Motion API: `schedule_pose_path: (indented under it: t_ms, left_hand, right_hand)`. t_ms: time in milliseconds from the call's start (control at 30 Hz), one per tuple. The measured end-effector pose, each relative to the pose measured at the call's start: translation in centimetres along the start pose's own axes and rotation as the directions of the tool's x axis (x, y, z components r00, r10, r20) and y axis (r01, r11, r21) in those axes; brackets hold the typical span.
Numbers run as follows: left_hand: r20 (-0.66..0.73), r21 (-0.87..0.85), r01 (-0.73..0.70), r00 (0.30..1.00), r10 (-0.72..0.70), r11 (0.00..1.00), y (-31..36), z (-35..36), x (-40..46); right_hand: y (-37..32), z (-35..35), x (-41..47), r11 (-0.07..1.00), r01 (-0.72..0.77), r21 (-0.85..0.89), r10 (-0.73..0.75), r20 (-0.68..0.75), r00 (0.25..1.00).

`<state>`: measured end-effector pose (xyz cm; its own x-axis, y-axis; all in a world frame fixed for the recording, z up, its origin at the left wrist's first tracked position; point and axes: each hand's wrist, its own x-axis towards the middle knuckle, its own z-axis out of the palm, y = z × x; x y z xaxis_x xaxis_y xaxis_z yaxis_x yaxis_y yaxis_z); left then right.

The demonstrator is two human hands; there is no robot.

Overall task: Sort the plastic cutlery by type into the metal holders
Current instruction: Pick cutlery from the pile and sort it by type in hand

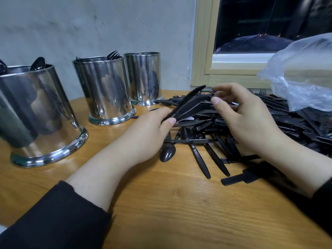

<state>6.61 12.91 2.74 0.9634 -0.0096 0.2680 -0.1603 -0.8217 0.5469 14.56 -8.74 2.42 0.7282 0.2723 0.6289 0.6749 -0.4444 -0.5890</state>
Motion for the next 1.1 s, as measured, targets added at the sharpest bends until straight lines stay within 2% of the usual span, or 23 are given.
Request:
schedule_pose_path:
  t_ms: [67,167,300,367,533,900,1100]
  left_hand:
    - [-0.027,-0.037,0.031,0.999,-0.032,0.999,-0.01,0.03,0.11]
    - [-0.106,-0.077,0.080,0.991,-0.087,0.994,-0.30,0.03,0.28]
    - [-0.182,-0.104,0.084,0.978,-0.102,0.991,-0.71,0.05,0.41]
    - [-0.199,-0.109,0.086,0.974,-0.106,0.990,-0.72,0.07,0.42]
    - [-0.249,-0.126,0.105,0.959,-0.134,0.986,-0.51,-0.09,0.37]
    - [-0.341,-0.127,0.066,0.934,-0.106,0.990,-0.68,-0.26,0.57]
    - [-0.329,-0.070,0.072,0.940,-0.092,0.995,-0.81,-0.26,0.59]
  right_hand:
    - [0.16,-0.20,-0.02,0.997,-0.015,-0.082,0.021,0.074,0.997]
    - [0.26,-0.54,-0.01,0.969,0.040,-0.245,0.021,0.239,0.971]
    - [0.17,-0.91,0.16,0.916,0.176,-0.360,0.030,0.500,0.866]
    - [0.37,-0.79,0.09,0.899,0.220,-0.378,0.036,0.566,0.823]
    - [0.90,-0.49,0.11,0.902,0.234,-0.362,0.021,0.579,0.815]
    - [0.52,-0.36,-0.16,0.943,0.193,-0.273,-0.020,0.529,0.849]
    - [0.68,0.02,-0.15,0.901,0.313,-0.299,-0.109,0.543,0.833]
